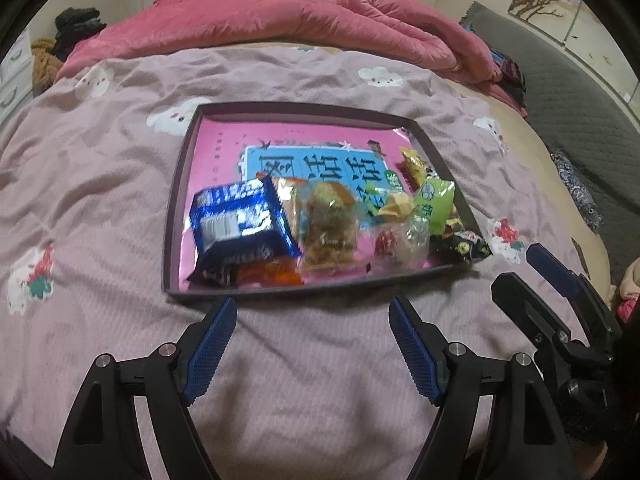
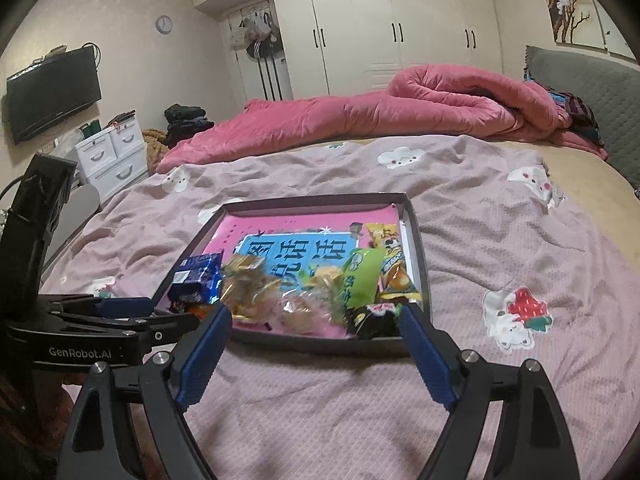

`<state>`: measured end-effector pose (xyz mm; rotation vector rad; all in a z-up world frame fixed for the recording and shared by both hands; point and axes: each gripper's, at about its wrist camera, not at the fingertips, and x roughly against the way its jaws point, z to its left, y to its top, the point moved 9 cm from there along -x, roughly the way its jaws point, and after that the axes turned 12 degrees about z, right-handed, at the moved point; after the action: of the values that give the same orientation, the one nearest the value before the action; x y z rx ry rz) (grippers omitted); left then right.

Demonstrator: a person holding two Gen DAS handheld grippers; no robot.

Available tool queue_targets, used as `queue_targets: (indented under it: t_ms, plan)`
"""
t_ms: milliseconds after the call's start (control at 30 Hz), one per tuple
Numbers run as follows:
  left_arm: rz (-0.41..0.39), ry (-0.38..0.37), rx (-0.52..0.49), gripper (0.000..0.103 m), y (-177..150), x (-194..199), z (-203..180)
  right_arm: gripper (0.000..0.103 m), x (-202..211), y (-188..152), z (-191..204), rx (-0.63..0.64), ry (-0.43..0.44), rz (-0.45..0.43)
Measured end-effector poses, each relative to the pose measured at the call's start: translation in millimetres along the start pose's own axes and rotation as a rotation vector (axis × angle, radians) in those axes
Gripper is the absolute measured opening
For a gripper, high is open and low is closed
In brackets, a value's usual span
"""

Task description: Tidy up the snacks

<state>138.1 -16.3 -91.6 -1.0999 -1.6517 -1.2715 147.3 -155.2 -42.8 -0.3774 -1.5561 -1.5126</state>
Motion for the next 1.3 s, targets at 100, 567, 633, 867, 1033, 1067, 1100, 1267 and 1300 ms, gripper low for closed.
queue_targets:
  t_ms: [100,567,633,867,1033,1067,1100,1267,1300]
  plan:
    - [0.0,0.006,0.004,0.08,-7.4,1.8,3.2,0.088,2.5,-4.5,3.5,0.004,-0.008,0.01]
    - [-0.015,-0.006,-0.007,0.08,-36.4,10.9,5.1,0.091,9.5,-23.7,11.9,-0.015,-0.052,0.079]
    - [-0.022,-0.003,-0.009,0.08,-39.0,13.6,4.4,0.091,9.7,-26.8,13.3,-0.016,-0.054,0.089]
    - [-0.038,0.014,-0.011,0.08,-48.7,22.4,2.8,0.091,11.4,-34.4,15.8,-0.012,-0.073,0.105]
    - [-0.047,0.021,-0.003,0.08,-52.2,26.7,5.4,0.091,12.4,-39.4,14.4,-0.021,-0.072,0.115]
    - [-0.047,0.022,-0.001,0.08,-52.7,27.4,5.9,0.091,12.2,-40.0,13.8,-0.024,-0.071,0.117]
    - [-0.048,0.023,0.0,0.08,-53.0,27.8,6.5,0.091,11.8,-40.2,13.2,-0.026,-0.072,0.118]
    - [-0.045,0.034,0.002,0.08,-54.6,27.8,7.8,0.091,11.5,-41.0,12.7,-0.028,-0.069,0.119]
    - [-0.045,0.037,0.002,0.08,-54.7,27.6,7.9,0.091,11.3,-41.1,12.6,-0.028,-0.068,0.119]
